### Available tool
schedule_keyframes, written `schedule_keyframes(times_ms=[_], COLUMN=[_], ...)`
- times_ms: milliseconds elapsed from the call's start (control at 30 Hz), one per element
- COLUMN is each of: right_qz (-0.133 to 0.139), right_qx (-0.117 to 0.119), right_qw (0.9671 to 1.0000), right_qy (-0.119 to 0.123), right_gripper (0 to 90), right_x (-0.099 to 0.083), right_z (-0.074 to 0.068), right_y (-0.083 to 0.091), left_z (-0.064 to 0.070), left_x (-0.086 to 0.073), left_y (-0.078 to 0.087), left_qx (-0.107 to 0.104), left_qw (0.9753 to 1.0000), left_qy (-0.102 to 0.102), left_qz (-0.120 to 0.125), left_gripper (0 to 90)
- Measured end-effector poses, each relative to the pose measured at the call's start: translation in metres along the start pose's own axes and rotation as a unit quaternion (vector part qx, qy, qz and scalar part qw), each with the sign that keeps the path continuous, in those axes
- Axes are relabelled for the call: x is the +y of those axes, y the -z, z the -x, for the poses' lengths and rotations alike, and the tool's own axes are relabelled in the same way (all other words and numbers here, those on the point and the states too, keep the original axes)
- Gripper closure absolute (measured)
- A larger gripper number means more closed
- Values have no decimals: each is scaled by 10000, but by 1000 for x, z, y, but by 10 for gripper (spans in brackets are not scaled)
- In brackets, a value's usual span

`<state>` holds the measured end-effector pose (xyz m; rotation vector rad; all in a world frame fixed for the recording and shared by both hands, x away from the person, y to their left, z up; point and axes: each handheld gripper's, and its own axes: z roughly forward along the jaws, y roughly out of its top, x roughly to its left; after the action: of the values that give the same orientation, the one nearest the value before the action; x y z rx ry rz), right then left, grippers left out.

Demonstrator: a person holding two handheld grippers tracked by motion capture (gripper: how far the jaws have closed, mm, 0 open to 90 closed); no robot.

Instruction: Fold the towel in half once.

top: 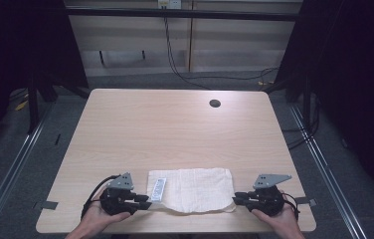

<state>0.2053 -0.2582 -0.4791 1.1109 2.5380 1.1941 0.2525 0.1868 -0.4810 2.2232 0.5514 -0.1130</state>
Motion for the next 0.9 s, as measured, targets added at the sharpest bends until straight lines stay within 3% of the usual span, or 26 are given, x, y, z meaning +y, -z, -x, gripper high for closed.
schedule_keyframes(times_ms=[333,433,600,667,733,900], right_qz=[123,161,124,27,-51,-155], right_qx=[-140,-267,-438,-599,-651,-716], right_qw=[9998,9995,9988,9980,9975,9968], right_qy=[-35,-33,-206,-177,-254,-323], right_gripper=[734,686,632,604,594,604], right_x=[9,25,38,43,44,44], right_z=[10,21,37,45,49,58], right_y=[-1,-12,-28,-41,-48,-59], left_z=[-8,-15,-20,-22,-22,-30], left_x=[8,15,23,25,25,24], left_y=[10,7,-2,-14,-21,-34], left_qx=[133,187,305,209,261,289], left_qw=[9992,9986,9989,9996,9996,9993], left_qy=[81,128,80,49,-44,73], left_qz=[358,480,357,174,-21,-216], left_gripper=[684,690,704,703,702,685])
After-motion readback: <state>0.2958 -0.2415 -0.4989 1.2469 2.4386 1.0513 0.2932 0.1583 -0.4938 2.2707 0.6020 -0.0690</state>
